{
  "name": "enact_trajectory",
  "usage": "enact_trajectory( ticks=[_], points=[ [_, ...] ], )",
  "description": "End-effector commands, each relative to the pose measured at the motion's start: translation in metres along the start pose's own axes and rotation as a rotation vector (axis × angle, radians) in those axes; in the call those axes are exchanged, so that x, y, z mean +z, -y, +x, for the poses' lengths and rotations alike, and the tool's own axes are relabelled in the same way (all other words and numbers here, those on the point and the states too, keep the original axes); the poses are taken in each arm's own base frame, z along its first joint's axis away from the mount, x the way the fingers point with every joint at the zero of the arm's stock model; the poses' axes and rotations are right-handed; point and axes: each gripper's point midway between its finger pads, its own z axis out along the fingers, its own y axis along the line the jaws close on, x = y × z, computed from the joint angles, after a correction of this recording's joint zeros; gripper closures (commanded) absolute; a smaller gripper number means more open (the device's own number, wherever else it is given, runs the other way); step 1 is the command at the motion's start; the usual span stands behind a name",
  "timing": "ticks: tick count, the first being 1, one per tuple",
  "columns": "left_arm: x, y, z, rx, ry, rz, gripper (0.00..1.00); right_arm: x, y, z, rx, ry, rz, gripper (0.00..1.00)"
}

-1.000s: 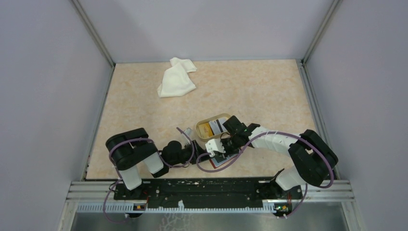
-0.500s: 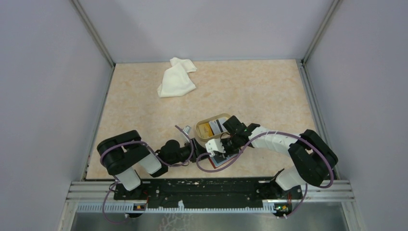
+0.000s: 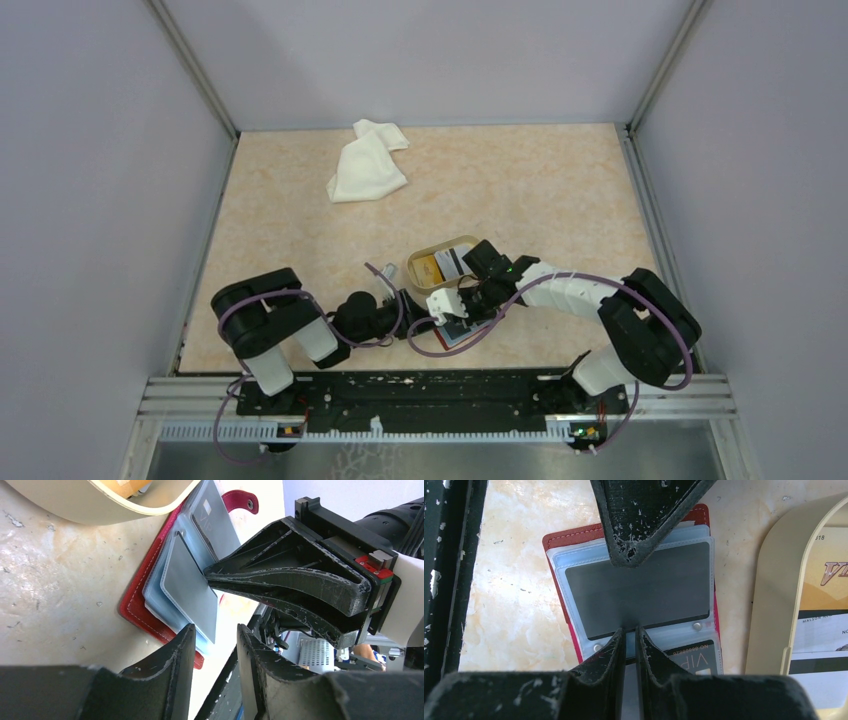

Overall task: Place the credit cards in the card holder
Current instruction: Insert the credit card into the card holder.

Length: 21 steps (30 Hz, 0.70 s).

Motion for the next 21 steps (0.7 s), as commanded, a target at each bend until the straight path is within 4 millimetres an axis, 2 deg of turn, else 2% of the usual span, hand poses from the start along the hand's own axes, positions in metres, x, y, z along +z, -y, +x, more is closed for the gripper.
enact_trajectory(
  ticks=[1, 21],
  points=[
    [0.004, -0.001, -0.002, 0.001, 0.014, -0.001, 0.57, 0.008, -0.010, 0.004, 0.005, -0.022, -0.047, 0.87],
    [0.018, -0.001, -0.001, -0.012, 0.000, 0.001, 0.57, 0.008, -0.009, 0.002, 0.008, -0.017, -0.048, 0.86]
  ],
)
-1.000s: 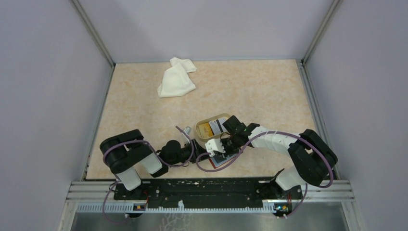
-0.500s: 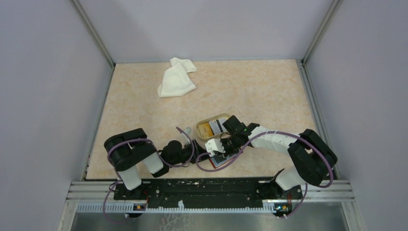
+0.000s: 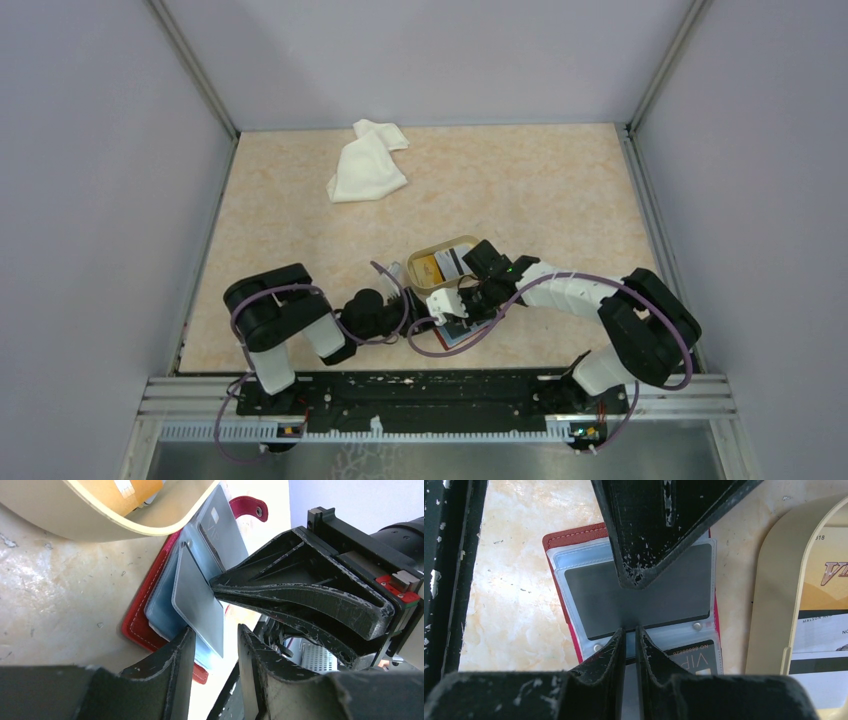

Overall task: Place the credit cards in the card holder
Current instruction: Insert the credit card into the card holder.

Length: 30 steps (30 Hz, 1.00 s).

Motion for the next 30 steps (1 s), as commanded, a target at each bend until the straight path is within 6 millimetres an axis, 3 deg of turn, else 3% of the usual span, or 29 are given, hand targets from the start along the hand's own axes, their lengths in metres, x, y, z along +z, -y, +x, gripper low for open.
enact_trajectory(
  ticks=[1, 10, 21, 30],
  points=[
    [0.006, 0.006, -0.002, -0.005, 0.003, 0.022, 0.57, 0.007, -0.009, 0.002, 0.008, -0.015, -0.047, 0.86],
    [0.008, 0.012, -0.002, 0.023, -0.004, 0.048, 0.57, -0.004, -0.002, -0.013, 0.009, 0.025, -0.013, 0.79],
    [0.005, 0.010, 0.002, 0.099, 0.004, 0.109, 0.57, -0.040, -0.003, -0.022, -0.009, 0.114, 0.004, 0.63],
    [0.001, 0.010, 0.003, 0.103, 0.013, 0.127, 0.58, -0.063, 0.011, -0.026, 0.053, 0.139, 0.081, 0.60]
  ],
)
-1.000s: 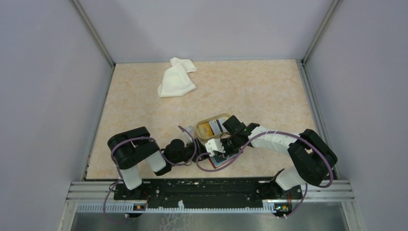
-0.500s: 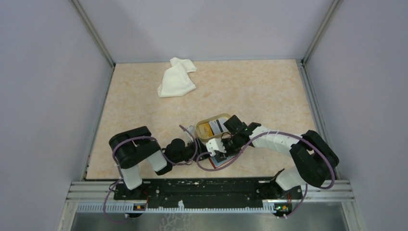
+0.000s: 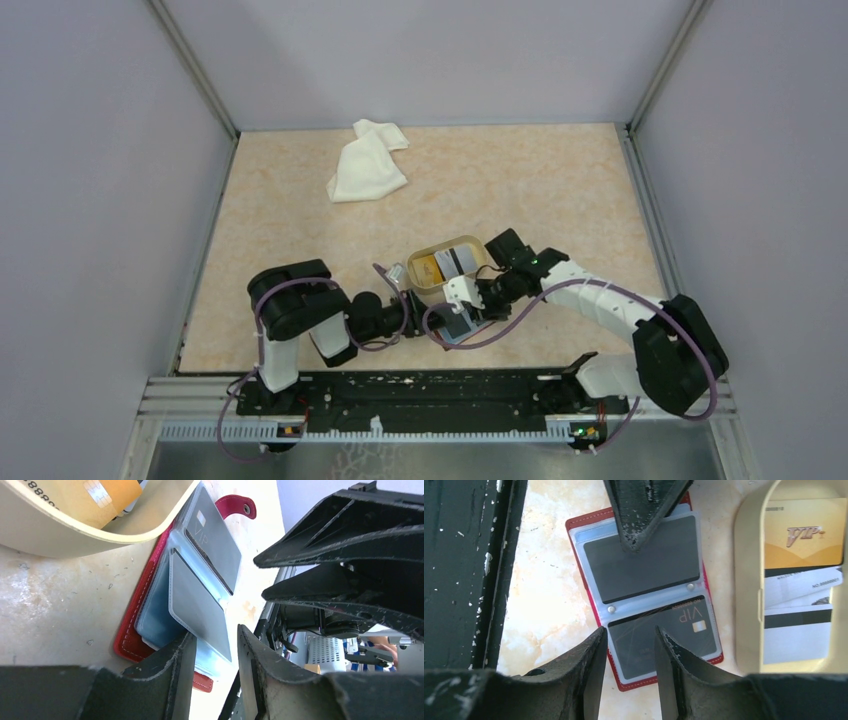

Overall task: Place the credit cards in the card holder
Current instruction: Insert the credit card into the card holder.

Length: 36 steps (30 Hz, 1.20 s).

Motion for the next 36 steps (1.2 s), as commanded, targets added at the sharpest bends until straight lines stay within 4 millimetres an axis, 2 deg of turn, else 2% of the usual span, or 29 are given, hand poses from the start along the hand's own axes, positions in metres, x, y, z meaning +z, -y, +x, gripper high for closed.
enact_trajectory(
  ticks=[1, 5, 14, 17, 29, 36],
  points=[
    [-0.005, 0.010, -0.002, 0.039, 0.015, 0.055, 0.57, -0.019, 0.021, -0.025, 0.000, 0.064, 0.067, 0.60],
    [-0.007, 0.010, -0.001, 0.048, 0.013, 0.056, 0.55, -0.026, 0.028, -0.024, 0.041, 0.066, 0.100, 0.60],
    [-0.010, 0.029, -0.003, 0.088, 0.011, 0.136, 0.46, -0.033, 0.037, -0.019, 0.082, 0.080, 0.139, 0.59],
    [-0.010, 0.034, -0.005, 0.102, 0.012, 0.150, 0.45, -0.035, 0.039, -0.018, 0.093, 0.082, 0.152, 0.59],
    [0.011, 0.055, -0.001, 0.144, -0.023, 0.213, 0.45, -0.041, 0.046, -0.019, 0.120, 0.102, 0.189, 0.58],
    [0.018, 0.055, -0.004, 0.160, -0.010, 0.204, 0.44, -0.049, 0.054, -0.025, 0.162, 0.132, 0.224, 0.58]
  ],
)
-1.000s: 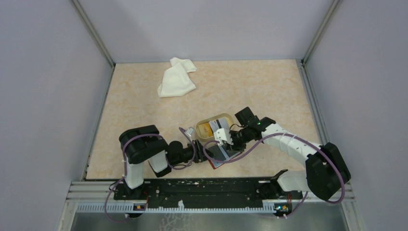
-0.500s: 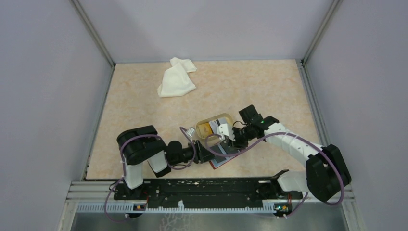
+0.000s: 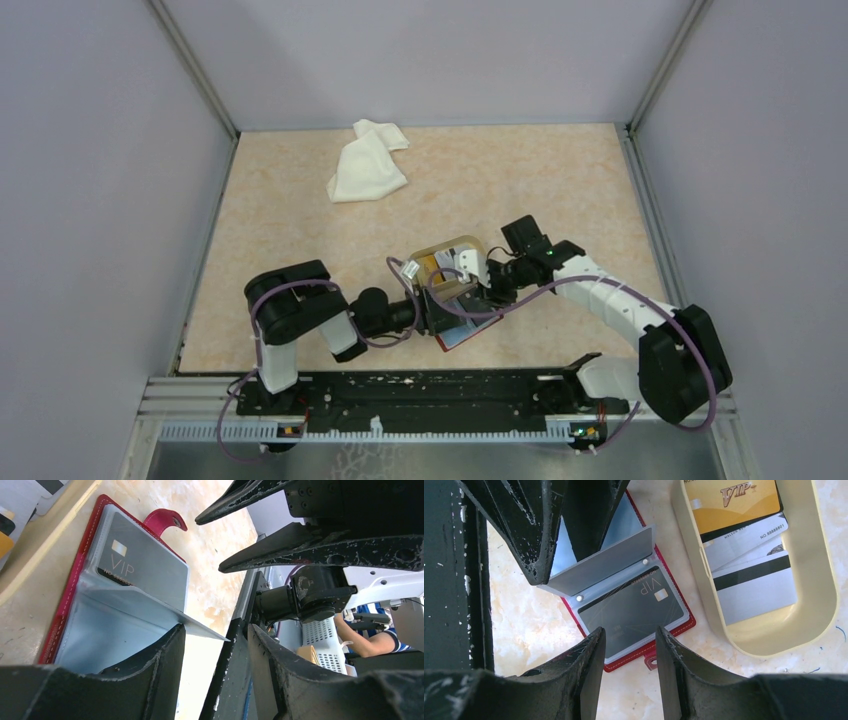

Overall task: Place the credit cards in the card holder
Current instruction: Insert the credit card into the card holder.

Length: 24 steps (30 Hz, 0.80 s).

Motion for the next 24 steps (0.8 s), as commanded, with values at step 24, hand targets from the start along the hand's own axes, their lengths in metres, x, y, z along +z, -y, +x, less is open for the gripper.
enact_trajectory(
  ticks=[24],
  points=[
    [0.035, 0.015, -0.023, 0.124, 0.026, -0.016, 0.45, -0.041, 0.043, -0.041, 0.077, 0.189, 0.194, 0.56]
  ],
)
